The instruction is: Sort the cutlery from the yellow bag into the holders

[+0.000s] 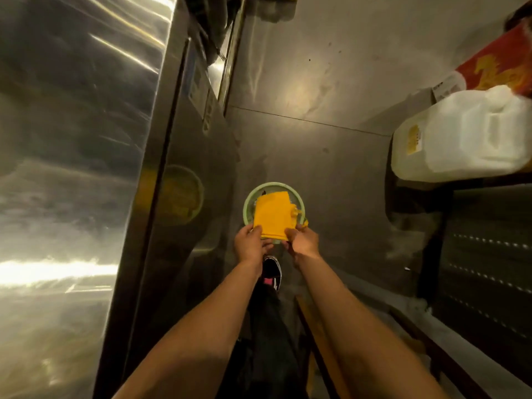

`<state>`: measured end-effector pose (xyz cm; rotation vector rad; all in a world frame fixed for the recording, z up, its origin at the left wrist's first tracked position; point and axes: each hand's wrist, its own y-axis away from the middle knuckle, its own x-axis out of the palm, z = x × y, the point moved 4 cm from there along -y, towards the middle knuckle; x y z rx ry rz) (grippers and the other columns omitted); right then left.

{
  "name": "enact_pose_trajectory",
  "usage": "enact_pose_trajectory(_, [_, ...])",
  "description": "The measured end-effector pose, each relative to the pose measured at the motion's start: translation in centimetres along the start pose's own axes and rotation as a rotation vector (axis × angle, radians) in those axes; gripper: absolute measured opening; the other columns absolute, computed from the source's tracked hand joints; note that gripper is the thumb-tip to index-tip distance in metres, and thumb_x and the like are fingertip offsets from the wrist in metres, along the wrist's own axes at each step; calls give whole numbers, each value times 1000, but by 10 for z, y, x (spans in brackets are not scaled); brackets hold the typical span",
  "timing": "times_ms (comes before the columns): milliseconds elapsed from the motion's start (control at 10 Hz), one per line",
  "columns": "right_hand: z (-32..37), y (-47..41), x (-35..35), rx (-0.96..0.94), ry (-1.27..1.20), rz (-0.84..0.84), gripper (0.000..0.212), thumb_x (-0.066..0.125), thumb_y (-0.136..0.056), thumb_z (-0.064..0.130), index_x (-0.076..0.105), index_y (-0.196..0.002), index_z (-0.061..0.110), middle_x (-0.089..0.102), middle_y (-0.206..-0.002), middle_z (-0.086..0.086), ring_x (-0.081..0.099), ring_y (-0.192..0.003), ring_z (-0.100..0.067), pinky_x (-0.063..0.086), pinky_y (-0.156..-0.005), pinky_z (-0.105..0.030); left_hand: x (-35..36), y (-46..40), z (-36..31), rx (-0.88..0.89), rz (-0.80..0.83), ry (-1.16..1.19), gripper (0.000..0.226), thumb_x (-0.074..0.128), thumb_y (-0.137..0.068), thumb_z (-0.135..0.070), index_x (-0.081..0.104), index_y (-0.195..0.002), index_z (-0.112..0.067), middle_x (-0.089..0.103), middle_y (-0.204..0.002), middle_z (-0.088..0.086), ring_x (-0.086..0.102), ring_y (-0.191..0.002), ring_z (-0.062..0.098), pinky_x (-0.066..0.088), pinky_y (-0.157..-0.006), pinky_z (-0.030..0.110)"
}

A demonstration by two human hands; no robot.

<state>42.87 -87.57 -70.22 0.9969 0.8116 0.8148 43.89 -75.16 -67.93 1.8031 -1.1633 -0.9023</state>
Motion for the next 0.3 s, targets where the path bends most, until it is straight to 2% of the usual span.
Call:
enact_pose_trajectory(100, [-8,-24,9,20,-10,24,26,59,-91,-6,57,-77,16,59,-76,-13,54,-60,-19,47,-53,-28,7,-23,9,-39,6,-8,23,46,-104,-13,50,-125,-21,62,-88,4,62,-70,18,54,-61,30])
enact_pose_trajectory(200, [-26,-40,5,65,21,6,19,60,-93,3,57,-76,13,53,-68,-9,51,-47,-14,41,-43,-22,6,-33,28,-164,14,-26,18,43,-105,-21,48,-123,-23,57,-99,3,58,-93,23,53,-78,40])
enact_pose_trajectory(300, [-39,-42,0,67,-2,-48,7,60,-94,11,66,-90,9,61,-84,-11,57,-65,-17,46,-55,-28,3,-34,39,-205,28,-34,31,43,-105,-31,52,-132,-18,54,-121,6,56,-110,25,53,-81,40])
